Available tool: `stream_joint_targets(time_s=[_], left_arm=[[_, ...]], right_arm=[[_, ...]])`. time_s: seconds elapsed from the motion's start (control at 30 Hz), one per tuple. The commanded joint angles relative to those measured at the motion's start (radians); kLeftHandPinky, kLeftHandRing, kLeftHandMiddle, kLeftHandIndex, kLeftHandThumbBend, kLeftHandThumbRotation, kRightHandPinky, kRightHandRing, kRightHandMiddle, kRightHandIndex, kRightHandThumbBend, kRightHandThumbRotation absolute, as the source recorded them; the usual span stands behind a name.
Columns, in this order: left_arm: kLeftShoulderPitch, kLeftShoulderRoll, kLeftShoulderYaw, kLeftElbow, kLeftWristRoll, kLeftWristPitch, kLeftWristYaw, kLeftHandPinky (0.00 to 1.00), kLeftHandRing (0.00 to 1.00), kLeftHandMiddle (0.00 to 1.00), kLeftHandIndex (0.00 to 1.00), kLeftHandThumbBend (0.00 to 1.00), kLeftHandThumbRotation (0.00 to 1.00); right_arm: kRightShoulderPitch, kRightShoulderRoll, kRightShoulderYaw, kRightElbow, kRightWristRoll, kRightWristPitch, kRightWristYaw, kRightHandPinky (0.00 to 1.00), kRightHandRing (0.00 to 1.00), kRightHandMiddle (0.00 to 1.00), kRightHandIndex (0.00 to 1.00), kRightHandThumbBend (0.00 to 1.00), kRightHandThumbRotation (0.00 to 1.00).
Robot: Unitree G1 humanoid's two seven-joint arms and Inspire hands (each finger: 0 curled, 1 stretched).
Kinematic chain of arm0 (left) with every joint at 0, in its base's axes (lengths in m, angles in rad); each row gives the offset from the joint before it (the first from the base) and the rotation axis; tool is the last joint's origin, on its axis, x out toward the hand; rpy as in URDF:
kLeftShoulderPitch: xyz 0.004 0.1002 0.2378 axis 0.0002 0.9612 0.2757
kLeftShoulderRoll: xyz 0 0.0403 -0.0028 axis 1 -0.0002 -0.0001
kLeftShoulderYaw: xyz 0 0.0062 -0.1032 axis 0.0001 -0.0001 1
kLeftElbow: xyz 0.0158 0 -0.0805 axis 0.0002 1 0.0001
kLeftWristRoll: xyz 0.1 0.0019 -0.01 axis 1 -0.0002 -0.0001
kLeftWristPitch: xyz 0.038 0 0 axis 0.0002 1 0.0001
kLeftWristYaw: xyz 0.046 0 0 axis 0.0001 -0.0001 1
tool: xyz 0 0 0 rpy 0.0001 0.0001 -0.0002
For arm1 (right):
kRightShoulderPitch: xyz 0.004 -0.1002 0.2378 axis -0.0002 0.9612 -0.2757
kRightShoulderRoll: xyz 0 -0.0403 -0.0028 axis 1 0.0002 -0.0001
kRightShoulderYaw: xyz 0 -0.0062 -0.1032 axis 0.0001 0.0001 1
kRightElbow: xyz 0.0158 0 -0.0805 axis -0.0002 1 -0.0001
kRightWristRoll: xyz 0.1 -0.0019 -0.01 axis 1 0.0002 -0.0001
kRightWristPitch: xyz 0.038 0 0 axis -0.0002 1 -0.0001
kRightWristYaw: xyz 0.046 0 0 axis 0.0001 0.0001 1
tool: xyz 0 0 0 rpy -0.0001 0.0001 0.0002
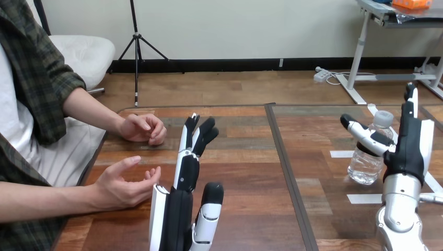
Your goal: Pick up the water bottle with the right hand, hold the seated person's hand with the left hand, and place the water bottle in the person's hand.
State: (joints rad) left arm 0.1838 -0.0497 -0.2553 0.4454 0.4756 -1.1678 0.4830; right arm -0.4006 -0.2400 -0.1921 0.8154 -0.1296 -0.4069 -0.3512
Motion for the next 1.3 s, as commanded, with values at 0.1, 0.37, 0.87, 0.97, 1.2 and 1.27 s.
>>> stream_joint_targets(time_s=[0.1,0.37,0.87,0.97,1.2,1.27], left_arm=[[-0.020,-0.049,0.006,-0.031,-0.014,-0.005,-0.006,0.99,0.89,0.92,0.99,0.43,1.00],[-0.018,-0.050,0.009,-0.035,-0.013,-0.004,-0.009,0.99,0.89,0.92,0.99,0.43,1.00],[-0.013,-0.049,0.012,-0.041,-0.006,0.000,-0.009,0.98,0.89,0.92,0.99,0.43,1.00],[-0.010,-0.046,0.008,-0.046,-0.012,0.006,-0.016,0.98,0.89,0.92,1.00,0.44,1.00],[-0.009,-0.050,0.008,-0.045,-0.023,0.003,-0.020,0.99,0.89,0.92,1.00,0.44,1.00],[-0.009,-0.051,0.008,-0.045,-0.022,0.002,-0.020,0.99,0.89,0.92,0.99,0.43,1.00]], right_arm=[[-0.055,-0.004,0.009,0.015,0.009,0.015,0.009,1.00,1.00,1.00,0.99,0.69,0.08],[-0.064,-0.005,0.007,0.042,0.016,0.015,0.016,1.00,1.00,1.00,0.99,0.70,0.10],[-0.072,-0.003,0.010,0.054,0.020,0.038,0.021,1.00,1.00,1.00,0.99,0.68,0.04],[-0.074,-0.003,0.011,0.057,0.019,0.046,0.020,1.00,1.00,1.00,0.99,0.67,0.03],[-0.079,0.000,0.004,0.072,0.034,0.040,0.036,1.00,1.00,1.00,0.98,0.67,0.03],[-0.080,0.000,0.002,0.077,0.039,0.038,0.040,1.00,1.00,1.00,0.99,0.67,0.02]])
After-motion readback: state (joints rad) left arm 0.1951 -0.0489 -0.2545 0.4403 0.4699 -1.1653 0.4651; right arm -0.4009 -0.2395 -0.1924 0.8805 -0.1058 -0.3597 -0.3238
